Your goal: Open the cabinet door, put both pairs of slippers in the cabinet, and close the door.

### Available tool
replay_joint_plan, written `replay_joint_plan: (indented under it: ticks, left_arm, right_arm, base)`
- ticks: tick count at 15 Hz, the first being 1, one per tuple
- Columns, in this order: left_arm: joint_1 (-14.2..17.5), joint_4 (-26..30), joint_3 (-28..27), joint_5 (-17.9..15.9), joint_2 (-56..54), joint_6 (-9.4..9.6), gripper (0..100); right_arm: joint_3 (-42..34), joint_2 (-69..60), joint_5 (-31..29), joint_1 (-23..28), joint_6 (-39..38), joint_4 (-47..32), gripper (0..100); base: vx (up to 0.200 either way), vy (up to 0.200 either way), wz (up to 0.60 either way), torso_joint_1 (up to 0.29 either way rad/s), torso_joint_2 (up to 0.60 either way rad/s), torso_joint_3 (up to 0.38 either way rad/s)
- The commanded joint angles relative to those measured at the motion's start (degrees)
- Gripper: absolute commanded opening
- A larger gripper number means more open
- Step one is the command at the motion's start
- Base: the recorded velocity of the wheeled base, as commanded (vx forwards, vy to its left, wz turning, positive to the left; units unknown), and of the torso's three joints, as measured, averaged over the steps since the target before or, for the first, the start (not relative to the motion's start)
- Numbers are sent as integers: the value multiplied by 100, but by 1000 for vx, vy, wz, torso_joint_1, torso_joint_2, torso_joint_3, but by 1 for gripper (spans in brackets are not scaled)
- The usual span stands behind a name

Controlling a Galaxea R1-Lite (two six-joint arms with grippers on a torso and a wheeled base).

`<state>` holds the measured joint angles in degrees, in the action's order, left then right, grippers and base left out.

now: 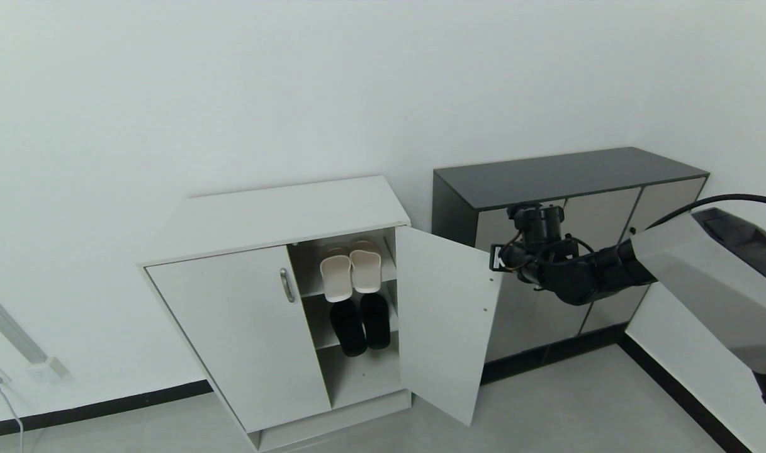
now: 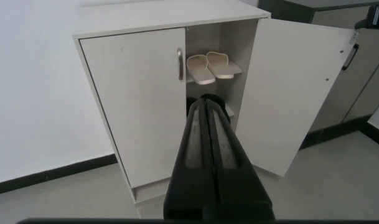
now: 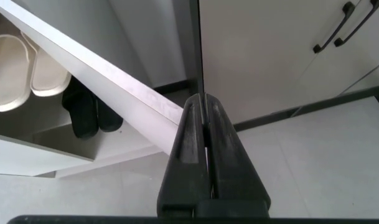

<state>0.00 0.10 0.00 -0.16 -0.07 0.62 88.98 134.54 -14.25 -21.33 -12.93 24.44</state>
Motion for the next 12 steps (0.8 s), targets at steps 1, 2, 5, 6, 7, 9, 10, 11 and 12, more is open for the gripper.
replay_joint_plan:
  ticks: [1,2,5,6,7,9,10,11,12]
  left_arm:
    - [0,-1,0,-2,7,-1,0]
    - [0,-1,0,-2,7,-1,0]
    - [0,-1,0,-2,7,-1,0]
    - [0,-1,0,-2,7,-1,0]
    - [0,-1,0,-2,7,-9,0]
    - [0,-1,0,-2,7,-9,0]
    - [0,-1,0,-2,7,-9,0]
    - [0,-1,0,-2,7,-9,0]
    - [9,-1,0,-2,7,-9,0]
  right_arm:
    - [-21,3,1,-29,1,-1,0]
    - [-47,-15,1,-46,1,-1,0]
    - [-223,-164,-8,-143,1,-1,0]
    - [-346,-252,-8,-240,10,17,0]
    - [-478,-331,-16,-328,10,26,0]
    - [-768,-551,-43,-556,19,52,0]
    - [-953,-692,-51,-688,28,61,0]
    - [-1164,-841,-60,-881,28,69,0]
    - [-1410,-973,-69,-1119,28,149,0]
  base:
    - [0,0,0,0,0,0]
    - [0,0,0,0,0,0]
    - [0,0,0,0,0,0]
    - [0,0,0,0,0,0]
    - [0,0,0,0,0,0]
    - [0,0,0,0,0,0]
    - [0,0,0,0,0,0]
    - [0,0,0,0,0,0]
    - [0,0,0,0,0,0]
